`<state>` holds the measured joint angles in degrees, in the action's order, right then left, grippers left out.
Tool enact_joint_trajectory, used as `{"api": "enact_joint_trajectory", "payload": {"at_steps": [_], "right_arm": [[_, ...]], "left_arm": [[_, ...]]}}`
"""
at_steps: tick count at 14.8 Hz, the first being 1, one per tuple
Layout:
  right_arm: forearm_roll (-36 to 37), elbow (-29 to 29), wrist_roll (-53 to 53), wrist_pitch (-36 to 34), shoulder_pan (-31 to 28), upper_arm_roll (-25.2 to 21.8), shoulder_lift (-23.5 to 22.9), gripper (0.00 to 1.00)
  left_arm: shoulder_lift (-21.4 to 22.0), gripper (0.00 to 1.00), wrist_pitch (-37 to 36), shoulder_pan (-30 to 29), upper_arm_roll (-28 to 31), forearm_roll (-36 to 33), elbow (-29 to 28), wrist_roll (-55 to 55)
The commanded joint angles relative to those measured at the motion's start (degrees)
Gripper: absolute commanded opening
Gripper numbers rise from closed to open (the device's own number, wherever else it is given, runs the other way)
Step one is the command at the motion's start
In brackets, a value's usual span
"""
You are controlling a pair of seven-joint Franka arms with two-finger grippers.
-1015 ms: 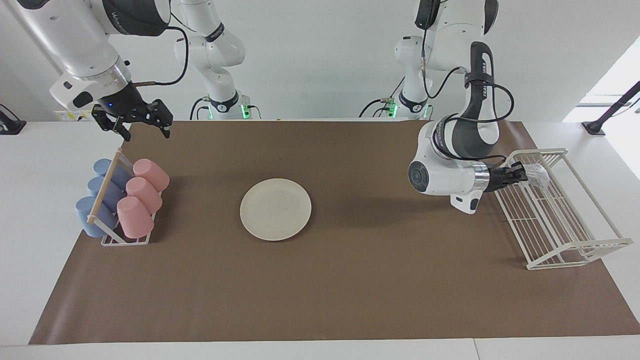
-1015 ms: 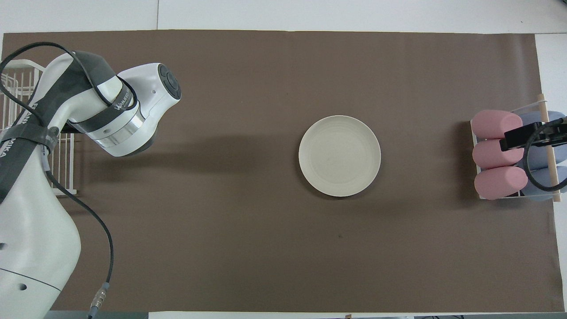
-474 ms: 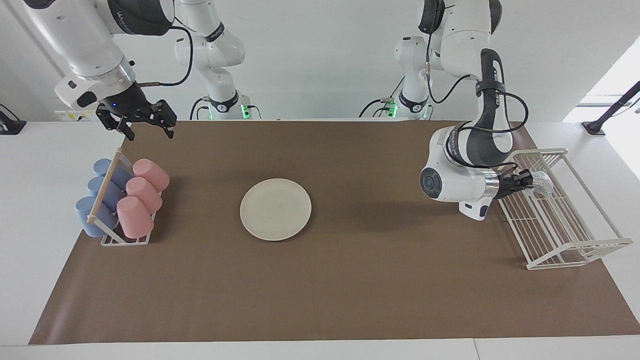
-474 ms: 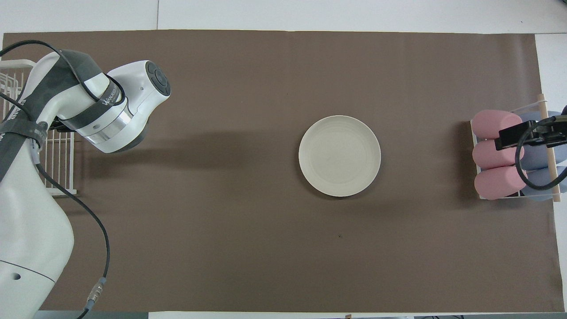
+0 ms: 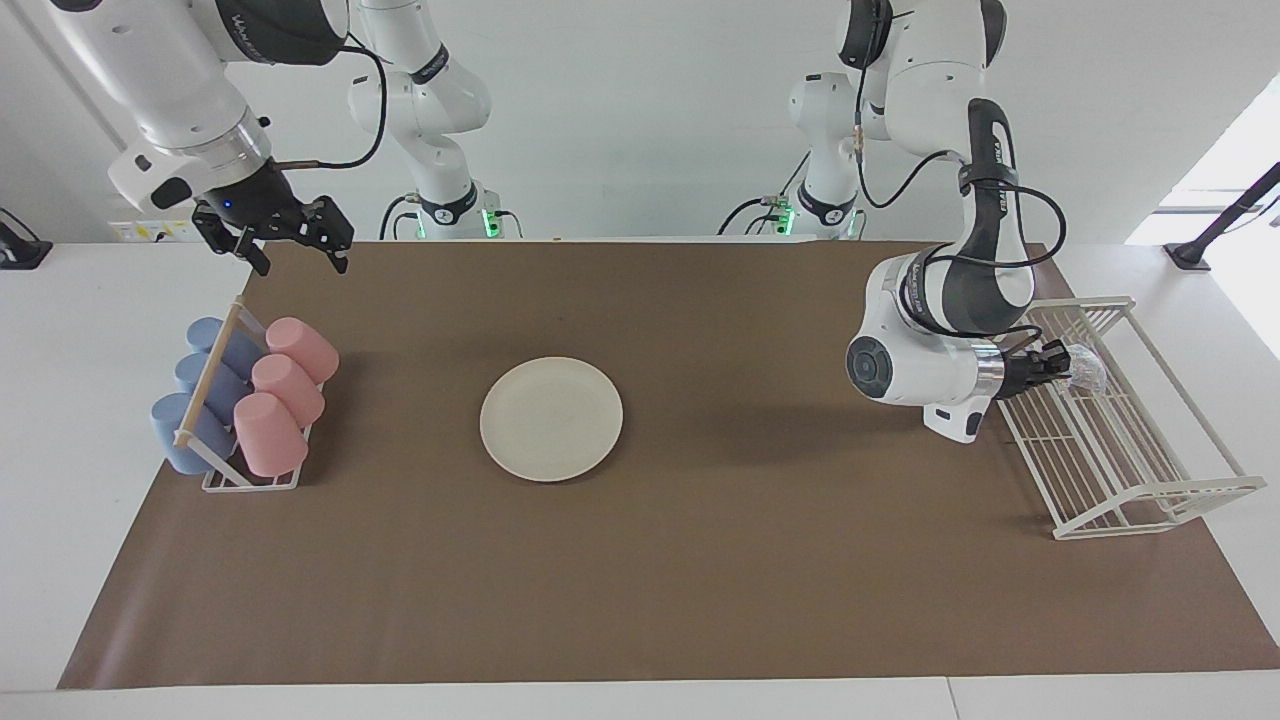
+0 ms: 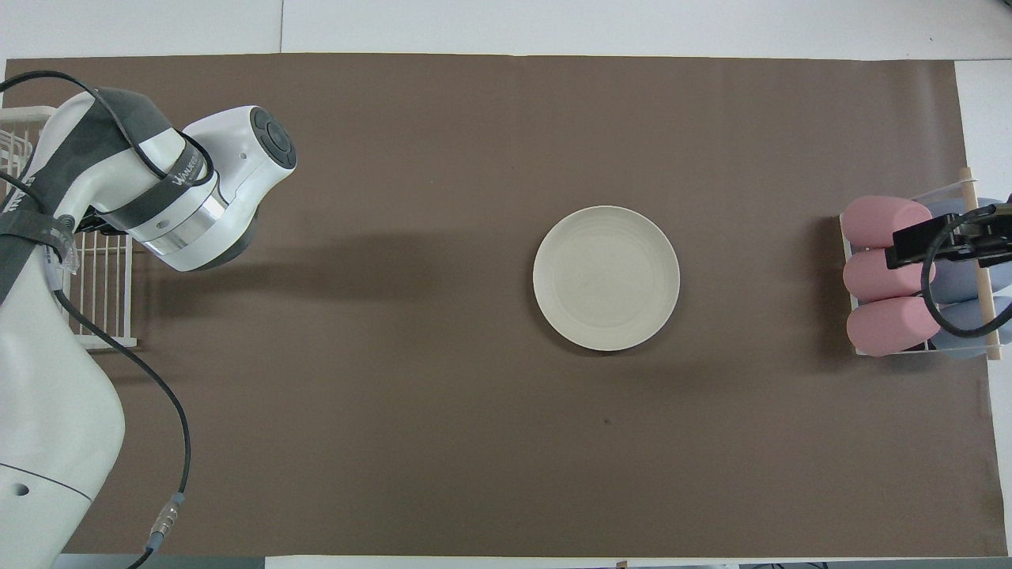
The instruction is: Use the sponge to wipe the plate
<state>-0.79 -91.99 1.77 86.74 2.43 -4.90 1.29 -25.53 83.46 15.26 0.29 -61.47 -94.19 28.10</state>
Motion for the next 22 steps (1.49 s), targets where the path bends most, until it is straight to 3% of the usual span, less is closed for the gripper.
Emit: {"api": "enact_joint_trajectory", "payload": {"at_steps": [1, 13, 16, 22], "right_arm": [[1.2, 0.9, -1.7, -1.3, 0.0, 0.3, -0.3, 1.0], [1.1, 0.7, -1.7, -1.1, 0.0, 0.4, -0.2, 1.0], [1.1, 0.8, -1.7, -1.0, 0.0, 0.4, -0.2, 1.0], [1.1, 0.8, -1.7, -1.0, 0.0, 0.4, -0.2, 1.0]], "left_arm": [[0.3, 1.0, 1.8, -1.3, -0.2, 0.7, -1.1, 0.9], [0.6, 1.0, 2.2, -1.5, -0.4, 2.3, -0.3, 0.4], [4.0, 1.0, 5.8, -4.3, -0.4, 16.1, 2.9, -0.6], [16.6, 1.0, 5.7, -8.5, 0.4, 43.0, 2.9, -4.6]]}}
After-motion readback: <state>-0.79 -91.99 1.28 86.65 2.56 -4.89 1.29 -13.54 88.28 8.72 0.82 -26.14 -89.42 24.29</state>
